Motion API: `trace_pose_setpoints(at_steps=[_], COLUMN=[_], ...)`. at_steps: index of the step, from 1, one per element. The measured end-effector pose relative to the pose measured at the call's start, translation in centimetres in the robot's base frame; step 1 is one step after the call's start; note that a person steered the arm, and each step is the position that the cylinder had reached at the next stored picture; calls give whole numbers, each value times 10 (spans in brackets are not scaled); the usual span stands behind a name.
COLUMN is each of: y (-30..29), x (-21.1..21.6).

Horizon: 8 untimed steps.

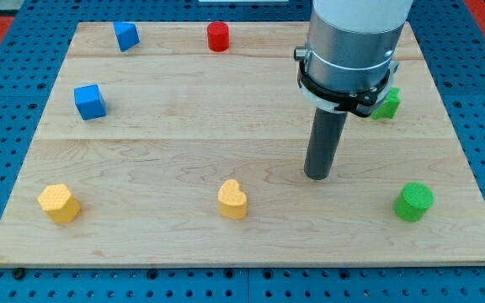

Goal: Place the red star below the red circle

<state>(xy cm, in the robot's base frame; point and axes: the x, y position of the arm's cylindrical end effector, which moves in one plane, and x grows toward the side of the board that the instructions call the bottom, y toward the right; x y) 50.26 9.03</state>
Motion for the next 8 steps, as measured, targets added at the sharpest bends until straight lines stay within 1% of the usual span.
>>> trace_pose_setpoints(at_steps=[1,2,3,4,5,6,7,8], y=[23,107,156,208,198,137,59,38], x=[-5,-18,-63,-133,-224,-290,-284,-243])
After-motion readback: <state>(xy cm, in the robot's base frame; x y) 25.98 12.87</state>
